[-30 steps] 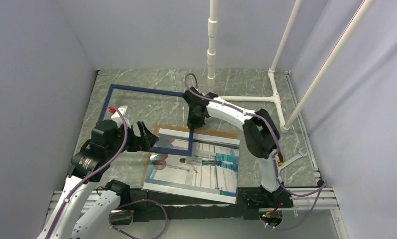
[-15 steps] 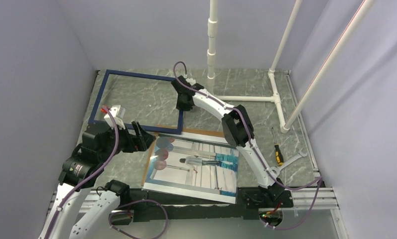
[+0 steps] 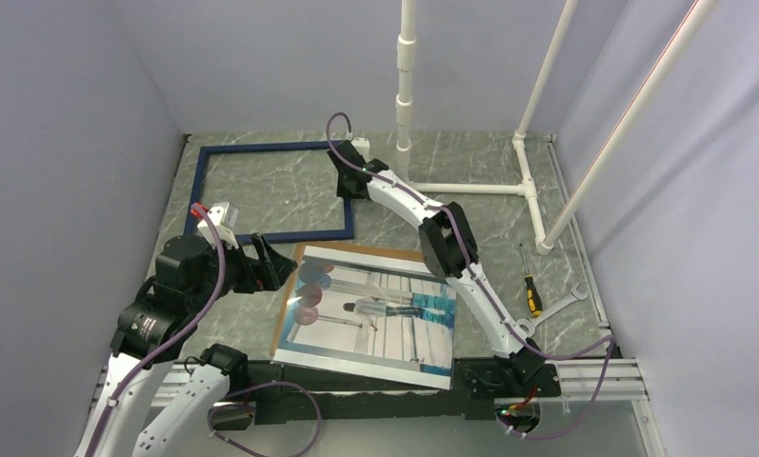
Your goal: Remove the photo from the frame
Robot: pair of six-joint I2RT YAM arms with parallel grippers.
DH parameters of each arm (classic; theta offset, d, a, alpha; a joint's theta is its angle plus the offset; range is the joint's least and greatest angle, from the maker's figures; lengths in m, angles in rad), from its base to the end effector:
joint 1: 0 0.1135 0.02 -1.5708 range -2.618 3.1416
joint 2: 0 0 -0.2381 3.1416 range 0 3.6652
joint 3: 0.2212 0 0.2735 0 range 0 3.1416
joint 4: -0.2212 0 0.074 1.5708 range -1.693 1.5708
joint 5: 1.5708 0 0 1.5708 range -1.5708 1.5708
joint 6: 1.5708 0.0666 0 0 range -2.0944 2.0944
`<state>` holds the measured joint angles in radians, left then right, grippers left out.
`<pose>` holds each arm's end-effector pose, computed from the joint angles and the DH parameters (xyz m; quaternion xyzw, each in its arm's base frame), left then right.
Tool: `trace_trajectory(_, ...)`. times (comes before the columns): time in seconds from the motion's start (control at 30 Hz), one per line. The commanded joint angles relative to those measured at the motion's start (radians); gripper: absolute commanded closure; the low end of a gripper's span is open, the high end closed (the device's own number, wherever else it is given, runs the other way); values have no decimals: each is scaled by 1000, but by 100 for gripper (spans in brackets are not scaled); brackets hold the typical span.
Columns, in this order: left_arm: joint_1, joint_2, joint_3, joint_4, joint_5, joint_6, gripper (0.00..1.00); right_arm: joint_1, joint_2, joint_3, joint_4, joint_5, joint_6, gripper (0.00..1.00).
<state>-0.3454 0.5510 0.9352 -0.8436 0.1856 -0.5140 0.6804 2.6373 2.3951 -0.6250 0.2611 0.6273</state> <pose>0.1530 -0.0681 0.3320 -0.0225 0.8470 -0.2904 0.4447 0.4705 0.3587 0.1173 0.0201 0.9316 0.1108 0.3455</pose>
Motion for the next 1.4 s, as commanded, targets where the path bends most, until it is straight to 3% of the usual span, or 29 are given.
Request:
trace_trajectory(0.0, 5, -18, -7, 6, 2, -10, 1, -7, 19, 75, 164, 44, 36, 100)
trace_trajectory(0.5, 5, -30, -65, 35, 34, -55, 1, -21, 77, 175, 245, 99, 111, 100)
trace_trajectory(0.53, 5, -28, -72, 41, 37, -60, 1, -22, 72, 178, 251, 96, 111, 96)
trace_trajectory(0.6, 5, -23, -89, 54, 45, -69, 1, -21, 54, 184, 244, 79, 98, 65)
trace_trajectory(0.67, 5, -18, -113, 68, 49, -77, 1, -21, 13, 182, 197, 70, 75, 47)
trace_trajectory(0.77, 5, -5, -155, 105, 45, -80, 1, -21, -115, 84, 120, 32, 27, 31)
trace_trajectory(0.83, 5, 14, -183, 138, 39, -83, 1, -19, -219, 11, 39, 6, -39, 26)
trace_trajectory(0.93, 5, 67, -221, 183, 27, -96, 1, -15, -437, -224, -49, 10, -114, 22)
trace_trajectory(1.07, 5, 224, -253, 245, -14, -140, 0, -23, -869, -771, 72, -80, -140, 16)
trace_trajectory(1.2, -1, 386, -239, 273, -88, -174, 1, -59, -1195, -1203, 108, -184, -77, 14)
trace_trajectory(1.37, -40, 468, -261, 319, -182, -200, 1, -111, -1509, -1587, 49, -209, 40, 10)
